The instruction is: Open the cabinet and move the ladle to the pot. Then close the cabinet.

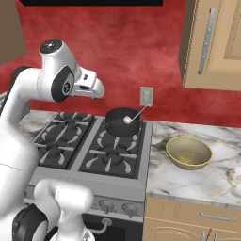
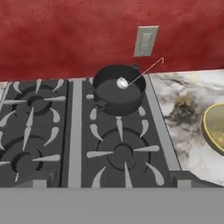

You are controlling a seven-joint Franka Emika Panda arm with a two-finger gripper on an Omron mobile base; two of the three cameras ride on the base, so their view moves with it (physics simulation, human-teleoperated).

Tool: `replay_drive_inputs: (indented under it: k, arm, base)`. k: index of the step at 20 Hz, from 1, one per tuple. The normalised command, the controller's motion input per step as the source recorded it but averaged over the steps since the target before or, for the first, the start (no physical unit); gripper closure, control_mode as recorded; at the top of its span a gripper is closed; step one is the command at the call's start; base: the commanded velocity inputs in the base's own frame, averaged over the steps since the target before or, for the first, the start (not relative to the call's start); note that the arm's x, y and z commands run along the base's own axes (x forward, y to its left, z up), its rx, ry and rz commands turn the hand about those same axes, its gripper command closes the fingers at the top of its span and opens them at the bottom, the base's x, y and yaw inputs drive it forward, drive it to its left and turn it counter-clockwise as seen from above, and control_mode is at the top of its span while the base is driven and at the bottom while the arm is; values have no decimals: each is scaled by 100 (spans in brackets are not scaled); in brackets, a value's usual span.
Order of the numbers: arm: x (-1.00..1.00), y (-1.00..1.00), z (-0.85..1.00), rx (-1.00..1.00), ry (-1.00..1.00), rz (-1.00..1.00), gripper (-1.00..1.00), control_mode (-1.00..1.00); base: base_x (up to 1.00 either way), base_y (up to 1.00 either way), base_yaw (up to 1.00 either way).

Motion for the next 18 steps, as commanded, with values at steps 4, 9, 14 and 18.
replay_drive_inputs:
  k: [4, 9, 14, 18]
  arm:
    - [-88, 1, 11, 12, 4, -19, -100, -100]
    - [-36, 0, 2, 14, 2, -2, -100, -100]
    - [-38, -1, 0, 6, 0, 0, -100, -100]
    - [0, 0, 0, 0, 0, 0, -100, 100]
  base:
    - [0, 0, 0]
    - [0, 0, 0]
    - [0, 0, 0]
    - [-97, 0, 0]
